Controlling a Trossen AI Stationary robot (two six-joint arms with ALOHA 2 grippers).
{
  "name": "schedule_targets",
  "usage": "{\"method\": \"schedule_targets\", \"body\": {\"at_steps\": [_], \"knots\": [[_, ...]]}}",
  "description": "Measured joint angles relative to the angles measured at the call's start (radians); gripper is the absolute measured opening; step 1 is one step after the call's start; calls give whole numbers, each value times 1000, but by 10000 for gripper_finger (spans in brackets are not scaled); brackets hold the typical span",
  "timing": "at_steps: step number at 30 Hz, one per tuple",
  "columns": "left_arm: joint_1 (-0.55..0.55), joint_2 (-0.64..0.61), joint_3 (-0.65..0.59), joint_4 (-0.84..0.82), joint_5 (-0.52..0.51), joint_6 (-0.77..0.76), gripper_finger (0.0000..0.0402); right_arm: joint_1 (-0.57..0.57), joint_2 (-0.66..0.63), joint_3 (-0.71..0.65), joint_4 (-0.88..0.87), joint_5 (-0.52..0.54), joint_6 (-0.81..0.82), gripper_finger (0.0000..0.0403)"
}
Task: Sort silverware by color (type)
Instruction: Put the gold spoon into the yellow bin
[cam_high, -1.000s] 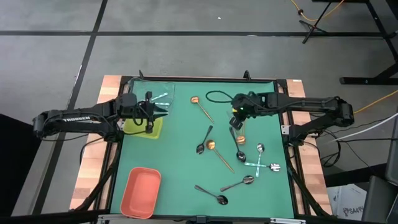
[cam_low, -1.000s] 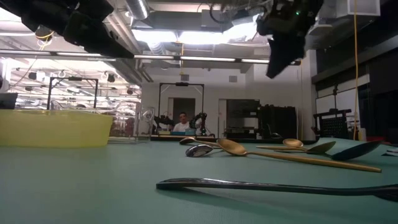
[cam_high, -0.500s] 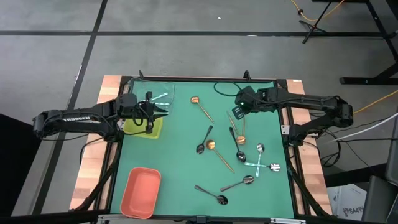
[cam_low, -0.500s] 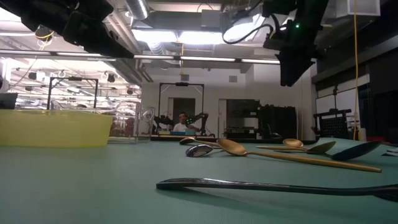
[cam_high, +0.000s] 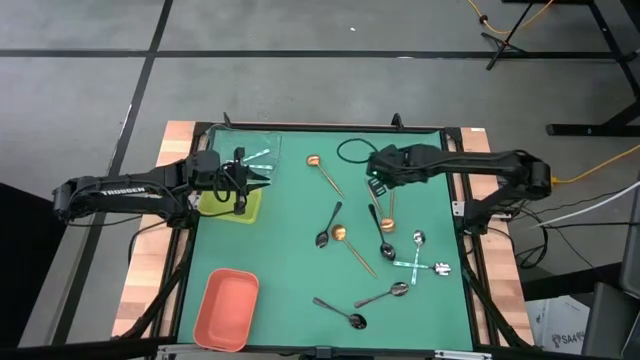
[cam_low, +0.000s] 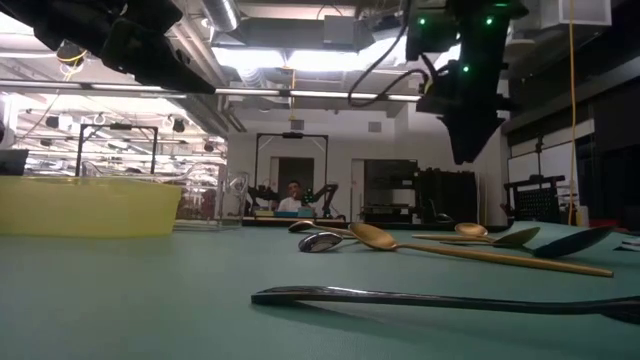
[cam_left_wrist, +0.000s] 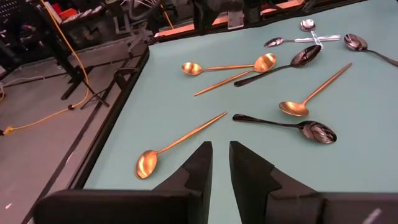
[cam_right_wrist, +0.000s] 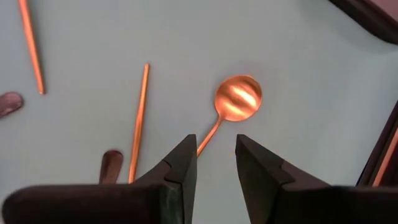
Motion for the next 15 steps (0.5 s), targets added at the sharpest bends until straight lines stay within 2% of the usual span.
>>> {"method": "schedule_targets", "body": {"at_steps": [15], "knots": [[0, 0, 0, -23, 0, 0, 48, 0, 104, 0, 0, -2, 29, 99]]}}
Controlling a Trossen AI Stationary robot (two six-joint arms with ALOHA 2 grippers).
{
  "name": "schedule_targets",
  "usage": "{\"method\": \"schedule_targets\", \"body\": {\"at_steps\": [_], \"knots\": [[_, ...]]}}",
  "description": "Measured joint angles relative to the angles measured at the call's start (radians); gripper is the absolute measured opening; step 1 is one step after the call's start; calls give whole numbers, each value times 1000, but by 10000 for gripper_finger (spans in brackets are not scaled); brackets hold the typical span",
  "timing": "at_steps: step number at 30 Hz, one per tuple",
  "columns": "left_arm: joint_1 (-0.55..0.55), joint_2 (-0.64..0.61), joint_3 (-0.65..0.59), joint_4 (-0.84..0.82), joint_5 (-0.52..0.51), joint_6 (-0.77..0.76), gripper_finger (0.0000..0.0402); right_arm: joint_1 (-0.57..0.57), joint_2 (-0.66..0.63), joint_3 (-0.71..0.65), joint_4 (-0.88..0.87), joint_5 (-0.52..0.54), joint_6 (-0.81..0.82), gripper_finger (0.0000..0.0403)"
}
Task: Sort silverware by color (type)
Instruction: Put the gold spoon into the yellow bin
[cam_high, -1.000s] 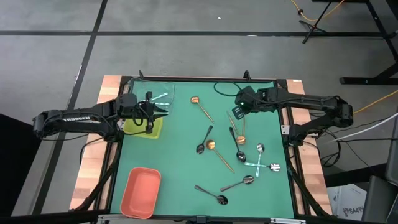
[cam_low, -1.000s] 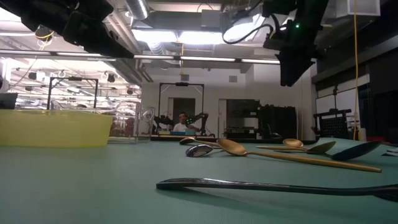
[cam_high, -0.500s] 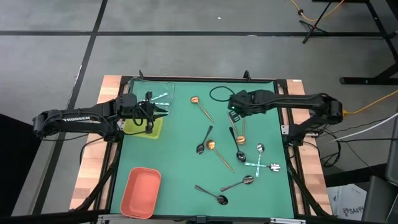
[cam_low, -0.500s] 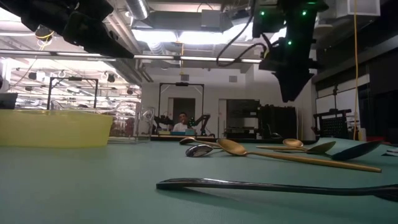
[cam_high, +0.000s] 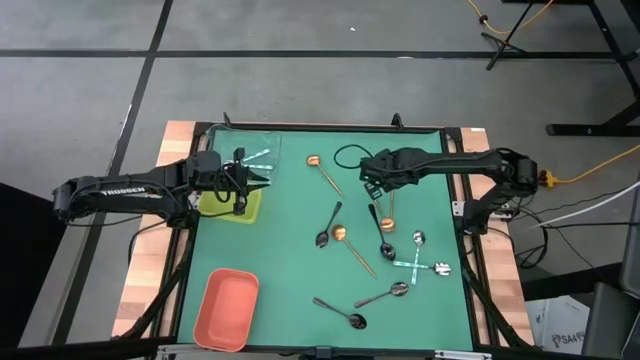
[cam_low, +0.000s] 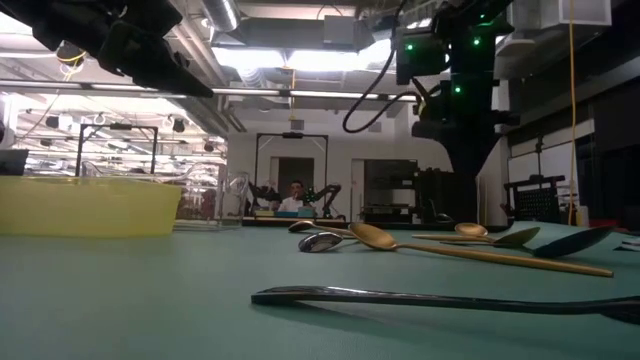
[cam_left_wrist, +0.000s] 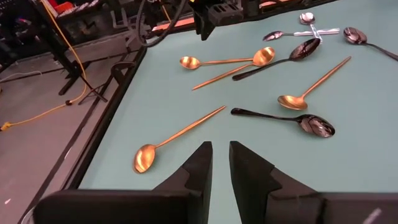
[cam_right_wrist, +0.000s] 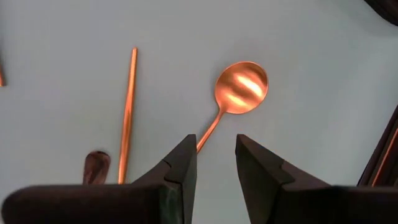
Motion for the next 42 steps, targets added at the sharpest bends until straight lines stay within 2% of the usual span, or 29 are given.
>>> {"method": "schedule_targets", "body": {"at_steps": [8, 13, 19, 23, 42], "knots": [[0, 0, 0, 0, 0, 0, 48, 0, 7, -3, 0, 14, 24, 99], [0, 0, 0, 0, 0, 0, 48, 0, 7, -86, 35, 19, 77, 99], [0, 0, 0, 0, 0, 2, 48, 0, 7, -218, 244, -17, 86, 99], [0, 0, 0, 0, 0, 2, 48, -17, 7, -255, 350, -19, 83, 99], [0, 0, 0, 0, 0, 1, 48, -33, 7, -263, 304, 20, 170, 99]]}}
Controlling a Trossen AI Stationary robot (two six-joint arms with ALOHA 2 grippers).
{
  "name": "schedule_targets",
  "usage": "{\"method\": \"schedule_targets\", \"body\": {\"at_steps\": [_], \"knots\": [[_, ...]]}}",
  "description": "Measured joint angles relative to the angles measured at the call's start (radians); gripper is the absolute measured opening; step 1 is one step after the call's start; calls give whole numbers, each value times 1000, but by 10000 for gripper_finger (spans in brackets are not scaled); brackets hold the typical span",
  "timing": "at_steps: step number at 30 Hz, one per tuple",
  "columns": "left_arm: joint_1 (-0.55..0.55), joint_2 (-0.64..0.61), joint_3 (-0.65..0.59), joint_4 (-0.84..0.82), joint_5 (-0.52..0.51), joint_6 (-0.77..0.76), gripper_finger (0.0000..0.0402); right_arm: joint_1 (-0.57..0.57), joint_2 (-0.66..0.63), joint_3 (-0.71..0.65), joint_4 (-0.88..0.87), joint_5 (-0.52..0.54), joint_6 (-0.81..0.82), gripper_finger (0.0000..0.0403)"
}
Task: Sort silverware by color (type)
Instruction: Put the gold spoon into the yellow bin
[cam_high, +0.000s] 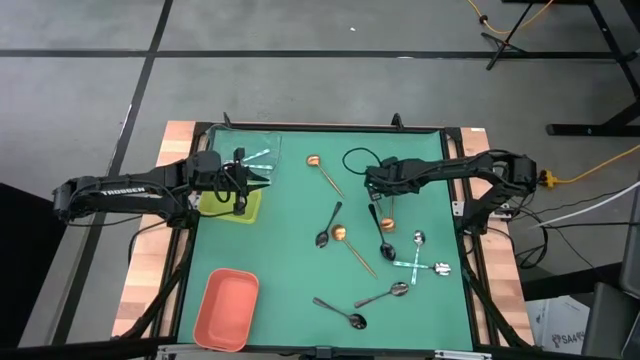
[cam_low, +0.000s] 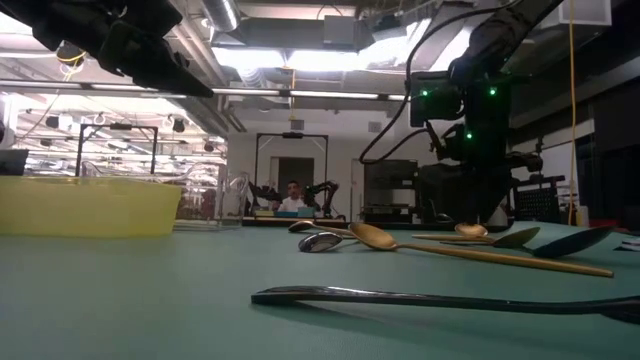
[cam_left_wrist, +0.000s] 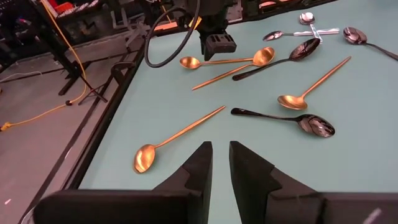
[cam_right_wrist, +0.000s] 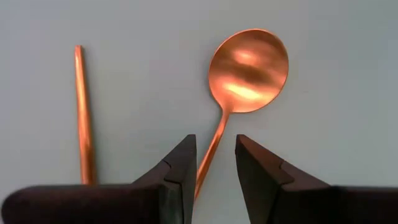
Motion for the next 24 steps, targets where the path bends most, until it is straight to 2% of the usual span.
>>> {"method": "schedule_targets", "body": {"at_steps": [6, 15, 24], "knots": [[0, 0, 0, 0, 0, 0, 48, 0, 11, 0, 0, 0, 0, 99], [0, 0, 0, 0, 0, 1, 48, 0, 102, 2, 21, -14, -1, 99], [0, 0, 0, 0, 0, 2, 48, 1, 116, 4, 25, -18, -2, 99]]}}
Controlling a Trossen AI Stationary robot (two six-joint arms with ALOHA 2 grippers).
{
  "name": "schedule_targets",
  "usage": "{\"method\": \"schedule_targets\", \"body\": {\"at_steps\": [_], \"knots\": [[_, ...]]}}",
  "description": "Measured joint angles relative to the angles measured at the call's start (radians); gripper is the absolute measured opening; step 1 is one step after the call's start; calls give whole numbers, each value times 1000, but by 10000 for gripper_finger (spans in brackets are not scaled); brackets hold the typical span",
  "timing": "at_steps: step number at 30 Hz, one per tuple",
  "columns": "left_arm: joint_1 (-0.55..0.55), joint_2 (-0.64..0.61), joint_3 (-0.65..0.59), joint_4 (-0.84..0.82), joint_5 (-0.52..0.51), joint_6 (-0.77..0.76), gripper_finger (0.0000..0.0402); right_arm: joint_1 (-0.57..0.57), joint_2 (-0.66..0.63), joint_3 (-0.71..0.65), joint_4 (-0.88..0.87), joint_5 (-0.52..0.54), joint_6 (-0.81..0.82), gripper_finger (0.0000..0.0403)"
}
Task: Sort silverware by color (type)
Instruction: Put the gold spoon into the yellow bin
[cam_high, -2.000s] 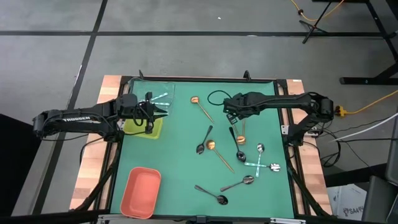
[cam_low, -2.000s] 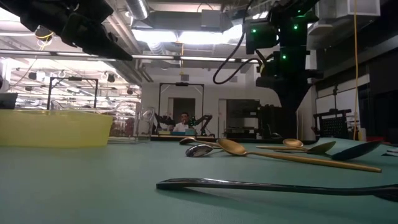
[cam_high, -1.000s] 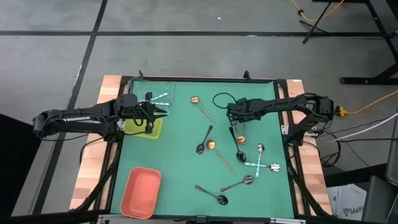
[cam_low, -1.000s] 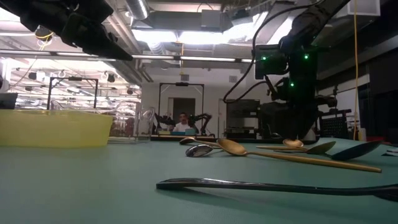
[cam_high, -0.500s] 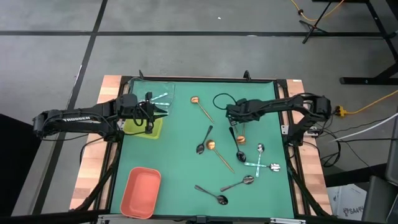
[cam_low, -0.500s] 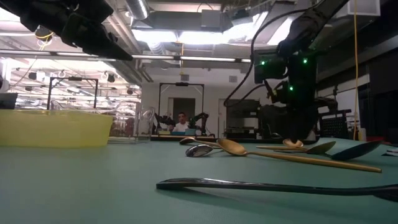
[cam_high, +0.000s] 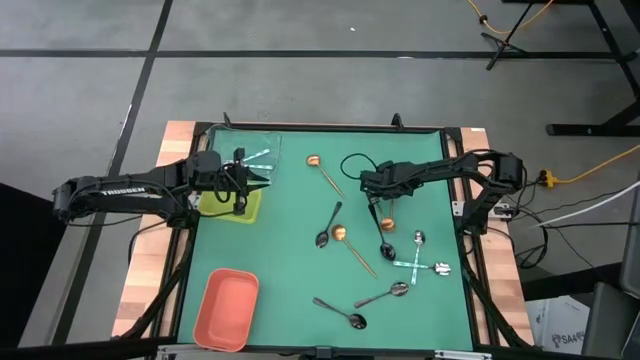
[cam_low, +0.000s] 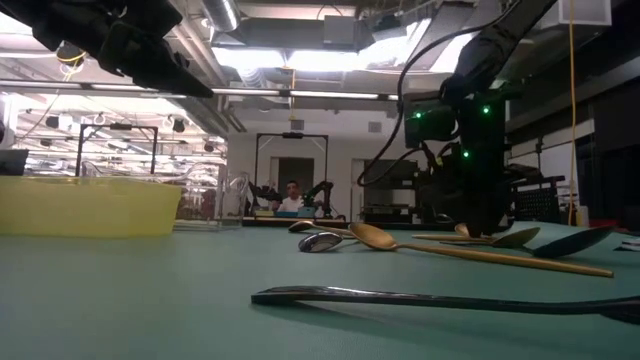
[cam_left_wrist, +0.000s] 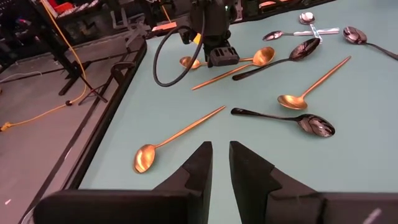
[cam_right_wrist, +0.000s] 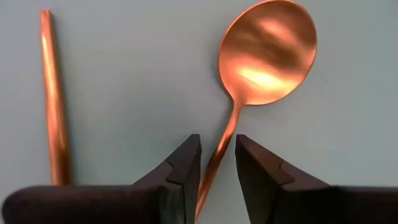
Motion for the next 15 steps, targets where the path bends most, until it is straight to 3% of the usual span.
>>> {"method": "schedule_targets", "body": {"at_steps": [5, 15], "knots": [[0, 0, 0, 0, 0, 0, 48, 0, 0, -1, 3, -3, 0, 90], [0, 0, 0, 0, 0, 0, 48, 0, 1, -3, 26, -17, -27, 6]]}}
